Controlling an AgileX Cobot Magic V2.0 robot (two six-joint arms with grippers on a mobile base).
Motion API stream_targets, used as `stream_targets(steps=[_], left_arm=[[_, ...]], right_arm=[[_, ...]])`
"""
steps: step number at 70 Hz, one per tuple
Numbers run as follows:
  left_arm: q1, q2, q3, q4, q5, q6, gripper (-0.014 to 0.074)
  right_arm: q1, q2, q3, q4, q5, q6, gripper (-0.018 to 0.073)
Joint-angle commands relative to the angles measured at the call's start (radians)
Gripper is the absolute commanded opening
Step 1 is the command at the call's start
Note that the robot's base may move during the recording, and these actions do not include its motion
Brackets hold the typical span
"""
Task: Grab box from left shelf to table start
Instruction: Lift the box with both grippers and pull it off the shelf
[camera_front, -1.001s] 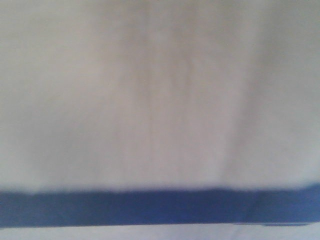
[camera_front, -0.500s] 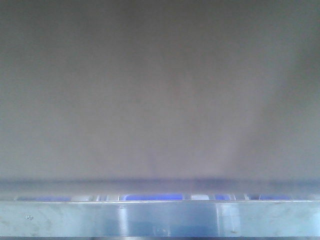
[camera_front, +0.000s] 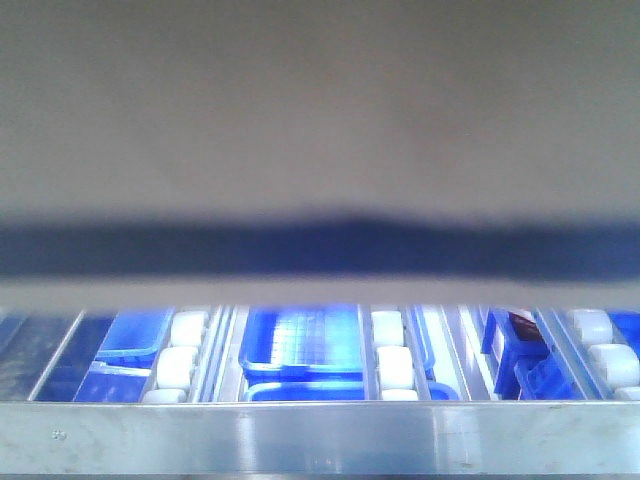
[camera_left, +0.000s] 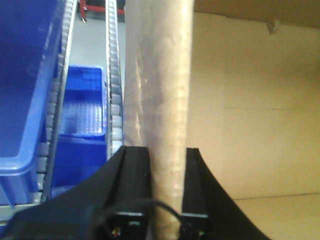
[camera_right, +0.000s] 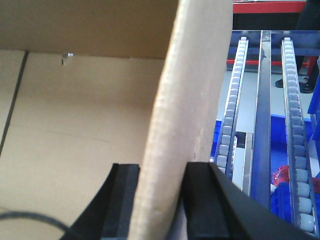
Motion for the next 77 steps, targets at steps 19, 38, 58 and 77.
stream_targets(steps=[19, 38, 58, 77], left_arm=[[-0.003, 0.021, -0.037, 0.010, -0.077, -0.021, -0.0093], [-0.003, 0.021, 0.029, 0.010, -0.084, -0.021, -0.0094], [-0.003, 0.021, 0.181, 0.010, -0.084, -0.021, -0.0094], [-0.003, 0.021, 0.353, 0.010, -0.084, -0.021, -0.0094]], right_arm=[[-0.001, 0.022, -0.029, -0.073, -0.126, -0.023, 0.0057], [-0.001, 0.022, -0.029, -0.072, -0.124, -0.023, 0.0057], [-0.001, 0.022, -0.028, -0.072, -0.124, -0.023, 0.0057], [-0.001, 0.022, -0.028, -0.072, -0.124, -0.023, 0.0057]])
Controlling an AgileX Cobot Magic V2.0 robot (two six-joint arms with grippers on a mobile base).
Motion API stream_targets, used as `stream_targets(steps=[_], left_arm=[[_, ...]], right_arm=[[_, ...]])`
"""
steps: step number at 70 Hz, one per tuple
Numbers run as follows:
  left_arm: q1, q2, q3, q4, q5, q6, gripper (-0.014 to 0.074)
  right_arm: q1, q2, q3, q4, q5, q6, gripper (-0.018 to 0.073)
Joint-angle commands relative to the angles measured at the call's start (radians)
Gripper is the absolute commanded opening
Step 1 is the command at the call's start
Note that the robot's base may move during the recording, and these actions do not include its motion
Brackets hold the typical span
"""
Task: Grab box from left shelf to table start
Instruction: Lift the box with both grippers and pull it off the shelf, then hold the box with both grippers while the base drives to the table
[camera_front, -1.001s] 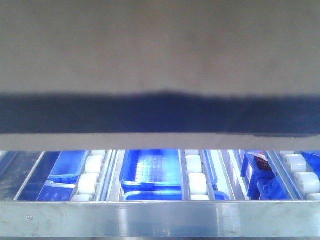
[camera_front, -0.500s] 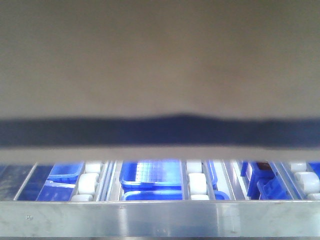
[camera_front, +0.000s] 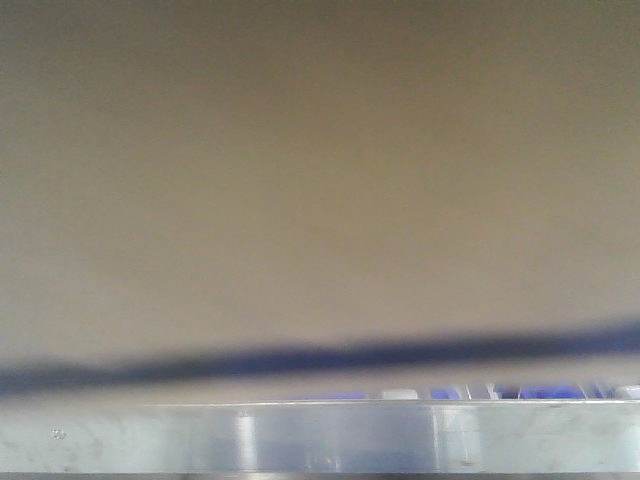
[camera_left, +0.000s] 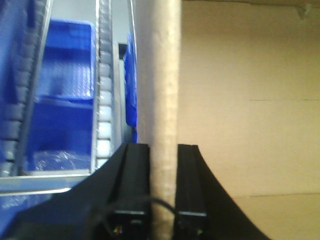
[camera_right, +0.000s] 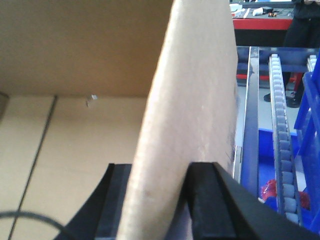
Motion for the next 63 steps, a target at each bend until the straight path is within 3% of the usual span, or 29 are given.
stream_targets(steps=[1, 28, 63], left_arm=[[-0.003, 0.018, 0.047, 0.058, 0.050, -0.006, -0.0094], [-0.003, 0.018, 0.244, 0.058, 0.050, -0.006, -0.0094], [-0.003, 0.018, 0.272, 0.058, 0.050, -0.006, -0.0100]], right_arm=[[-0.001, 0.022, -0.027, -0.049, -0.070, -0.009, 0.0057], [-0.001, 0.022, -0.027, -0.049, -0.070, -0.009, 0.0057], [-0.001, 0.022, -0.027, -0.049, -0.070, -0.009, 0.0057]])
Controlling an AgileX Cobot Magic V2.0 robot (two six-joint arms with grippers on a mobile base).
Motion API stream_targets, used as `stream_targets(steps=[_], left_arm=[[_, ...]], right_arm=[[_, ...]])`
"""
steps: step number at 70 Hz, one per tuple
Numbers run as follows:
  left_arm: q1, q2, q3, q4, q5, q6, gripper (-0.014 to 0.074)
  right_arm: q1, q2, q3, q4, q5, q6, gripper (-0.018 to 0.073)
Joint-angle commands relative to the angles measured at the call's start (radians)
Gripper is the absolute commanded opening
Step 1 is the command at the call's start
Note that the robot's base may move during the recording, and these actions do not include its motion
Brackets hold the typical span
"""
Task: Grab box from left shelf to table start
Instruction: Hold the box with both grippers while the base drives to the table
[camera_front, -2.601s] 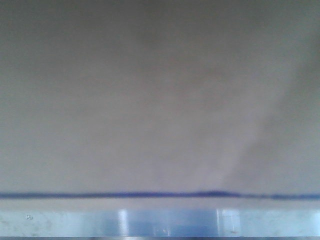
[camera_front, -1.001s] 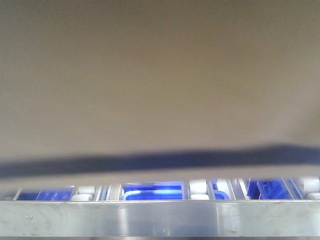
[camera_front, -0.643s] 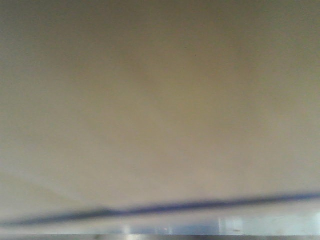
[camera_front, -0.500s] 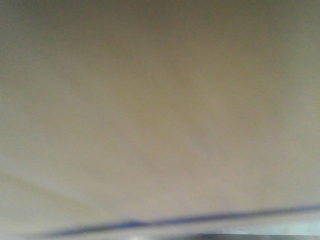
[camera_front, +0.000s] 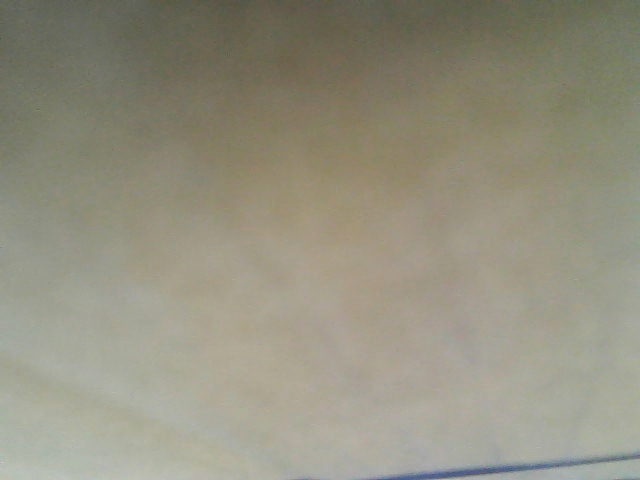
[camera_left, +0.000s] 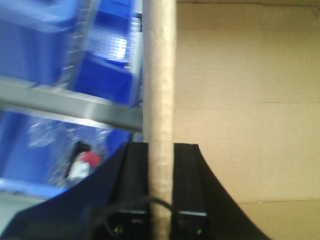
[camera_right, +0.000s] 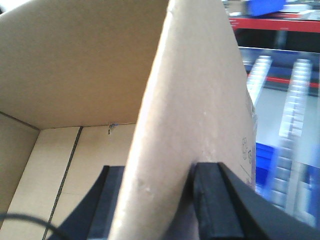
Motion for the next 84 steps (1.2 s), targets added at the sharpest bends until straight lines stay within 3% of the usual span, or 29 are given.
stream_targets(steps=[1, 84], left_arm=[[-0.002, 0.018, 0.019, 0.129, 0.211, 0.007, -0.0100], [-0.002, 0.018, 0.019, 0.129, 0.211, 0.007, -0.0100]], right_arm=[[-0.001, 0.003, -0.027, -0.042, -0.062, -0.005, 0.0057], [-0.001, 0.003, -0.027, -0.042, -0.062, -0.005, 0.0057]])
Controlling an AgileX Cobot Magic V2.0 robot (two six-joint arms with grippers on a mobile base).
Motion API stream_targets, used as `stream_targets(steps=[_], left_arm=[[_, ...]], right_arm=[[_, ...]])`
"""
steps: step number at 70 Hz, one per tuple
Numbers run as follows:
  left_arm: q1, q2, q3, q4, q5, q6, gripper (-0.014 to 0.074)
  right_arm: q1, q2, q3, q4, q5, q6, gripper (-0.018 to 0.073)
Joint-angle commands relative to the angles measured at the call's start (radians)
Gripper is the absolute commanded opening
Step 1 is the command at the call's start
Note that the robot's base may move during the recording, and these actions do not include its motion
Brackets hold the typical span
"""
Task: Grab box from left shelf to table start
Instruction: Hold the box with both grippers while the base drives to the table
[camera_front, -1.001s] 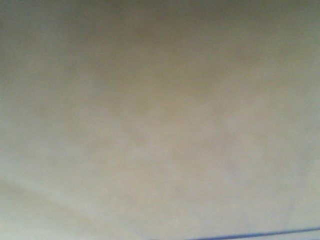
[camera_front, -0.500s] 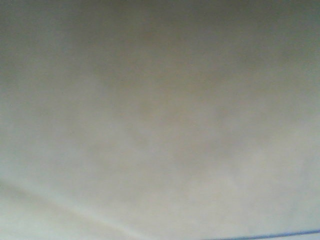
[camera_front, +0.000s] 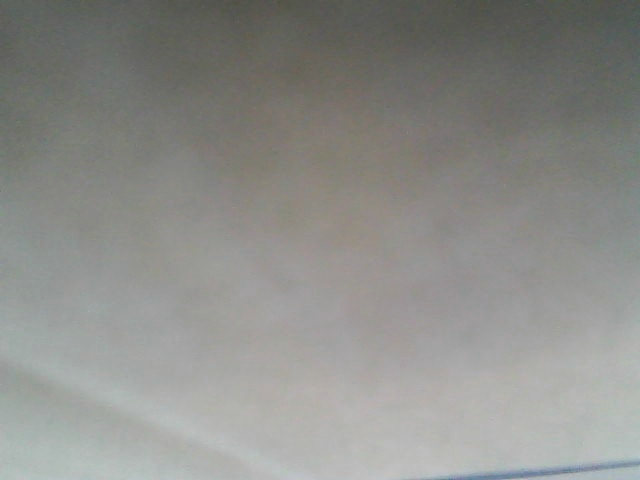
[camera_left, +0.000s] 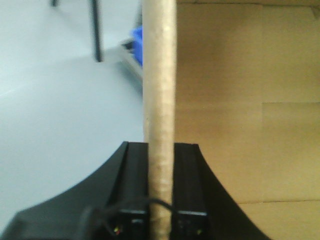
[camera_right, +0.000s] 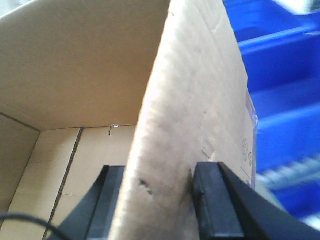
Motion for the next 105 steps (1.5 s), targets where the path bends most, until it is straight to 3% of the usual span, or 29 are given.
stream_targets(steps=[1, 40, 75, 105], left_arm=[[-0.002, 0.018, 0.016, 0.131, 0.211, 0.007, -0.0100], [-0.002, 0.018, 0.016, 0.117, 0.213, 0.007, -0.0100], [-0.002, 0.018, 0.016, -0.072, 0.213, 0.007, -0.0100], [-0.002, 0.018, 0.016, -0.085, 0.213, 0.007, -0.0100]], right_arm=[[-0.001, 0.001, -0.027, -0.043, -0.058, -0.005, 0.0057], [-0.001, 0.001, -0.027, -0.043, -0.058, -0.005, 0.0057], [-0.001, 0.001, -0.027, -0.043, -0.058, -0.005, 0.0057], [-0.001, 0.001, -0.027, -0.043, -0.058, -0.005, 0.0057]])
